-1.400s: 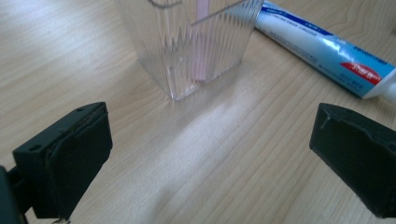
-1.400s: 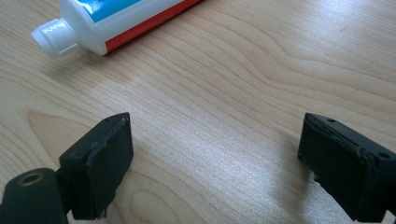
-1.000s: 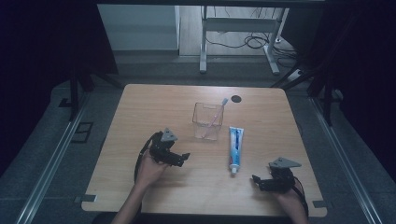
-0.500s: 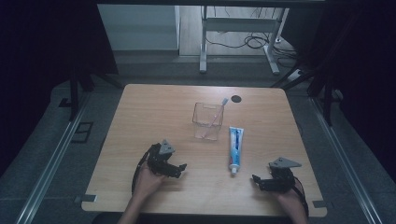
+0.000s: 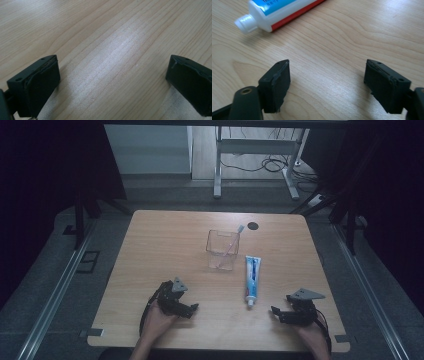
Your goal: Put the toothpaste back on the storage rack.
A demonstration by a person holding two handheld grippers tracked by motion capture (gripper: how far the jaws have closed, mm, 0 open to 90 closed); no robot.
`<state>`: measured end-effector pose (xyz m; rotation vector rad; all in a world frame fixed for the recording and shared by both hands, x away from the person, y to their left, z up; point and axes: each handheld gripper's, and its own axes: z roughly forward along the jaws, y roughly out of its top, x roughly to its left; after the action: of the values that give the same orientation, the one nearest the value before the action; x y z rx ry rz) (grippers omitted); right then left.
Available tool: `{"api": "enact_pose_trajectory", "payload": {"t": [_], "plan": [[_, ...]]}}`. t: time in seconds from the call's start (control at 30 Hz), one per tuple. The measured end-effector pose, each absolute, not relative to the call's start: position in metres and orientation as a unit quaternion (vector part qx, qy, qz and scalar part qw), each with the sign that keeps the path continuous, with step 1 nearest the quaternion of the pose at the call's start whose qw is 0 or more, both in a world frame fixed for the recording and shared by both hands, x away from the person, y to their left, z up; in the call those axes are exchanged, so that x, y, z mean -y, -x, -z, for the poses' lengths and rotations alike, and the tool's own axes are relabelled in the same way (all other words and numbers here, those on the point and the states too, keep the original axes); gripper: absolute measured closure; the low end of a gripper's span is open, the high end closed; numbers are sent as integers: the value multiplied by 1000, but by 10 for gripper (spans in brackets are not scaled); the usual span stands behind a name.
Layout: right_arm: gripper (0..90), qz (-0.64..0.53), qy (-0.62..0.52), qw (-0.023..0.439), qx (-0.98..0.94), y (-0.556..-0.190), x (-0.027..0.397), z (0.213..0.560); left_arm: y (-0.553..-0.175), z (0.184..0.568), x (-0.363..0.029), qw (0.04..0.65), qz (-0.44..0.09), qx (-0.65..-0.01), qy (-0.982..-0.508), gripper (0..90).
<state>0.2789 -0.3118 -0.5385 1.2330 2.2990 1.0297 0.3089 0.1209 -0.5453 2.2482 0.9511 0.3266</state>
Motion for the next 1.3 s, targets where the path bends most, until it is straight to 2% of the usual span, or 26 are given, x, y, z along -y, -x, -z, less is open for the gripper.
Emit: {"api": "enact_pose_trajectory", "payload": {"t": [0.6,1.03,1.07,1.3], "plan": [[274,-383,-452,113,-798,-288,314,520,-308,545,-121,335,-127,-369,-858,14],[550,-380,-417,100,-820,-300,298,504,-308,545,-121,335,-127,-369,-858,15],[550,-380,-417,100,-820,-300,298,504,-308,545,-121,335,-127,-369,-858,15],[730,-377,-393,102,-832,-309,287,494,-308,545,-121,334,-127,-369,-858,15]]}}
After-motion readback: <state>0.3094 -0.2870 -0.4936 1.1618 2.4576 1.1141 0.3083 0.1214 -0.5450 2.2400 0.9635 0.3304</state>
